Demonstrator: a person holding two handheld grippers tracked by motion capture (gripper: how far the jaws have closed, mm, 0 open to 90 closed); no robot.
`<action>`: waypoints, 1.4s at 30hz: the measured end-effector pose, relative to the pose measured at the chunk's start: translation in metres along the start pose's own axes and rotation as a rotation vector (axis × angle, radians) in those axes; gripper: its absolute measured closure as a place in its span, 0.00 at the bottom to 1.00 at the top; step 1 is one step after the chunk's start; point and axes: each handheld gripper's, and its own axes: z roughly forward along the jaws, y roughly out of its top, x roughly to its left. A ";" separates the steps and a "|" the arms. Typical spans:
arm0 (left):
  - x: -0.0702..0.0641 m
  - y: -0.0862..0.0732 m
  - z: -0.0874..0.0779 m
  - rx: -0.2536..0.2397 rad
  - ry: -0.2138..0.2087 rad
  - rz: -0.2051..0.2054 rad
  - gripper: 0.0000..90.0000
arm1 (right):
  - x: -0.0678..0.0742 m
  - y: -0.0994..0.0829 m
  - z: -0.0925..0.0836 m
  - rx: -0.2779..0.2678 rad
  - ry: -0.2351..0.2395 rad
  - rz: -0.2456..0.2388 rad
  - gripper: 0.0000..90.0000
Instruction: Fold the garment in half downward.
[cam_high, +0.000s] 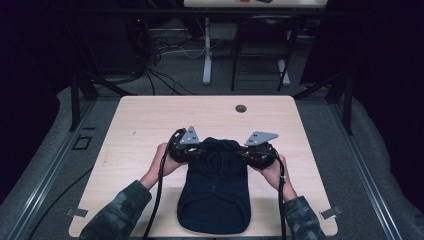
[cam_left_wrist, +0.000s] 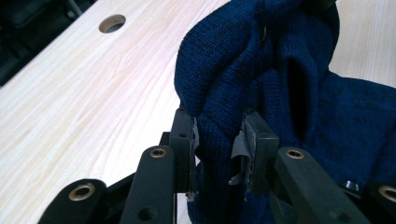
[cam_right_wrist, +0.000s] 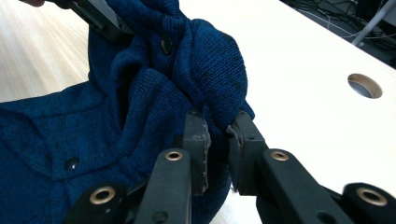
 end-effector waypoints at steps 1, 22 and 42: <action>-0.002 0.000 -0.001 -0.009 0.014 0.006 0.78 | 0.000 -0.001 0.000 0.003 0.001 0.003 0.86; -0.004 0.002 0.001 -0.041 0.052 0.042 0.80 | 0.001 -0.009 0.010 0.062 -0.042 0.032 0.87; 0.009 -0.011 0.007 0.016 -0.013 -0.095 0.44 | 0.023 -0.002 0.000 -0.038 -0.159 -0.146 0.90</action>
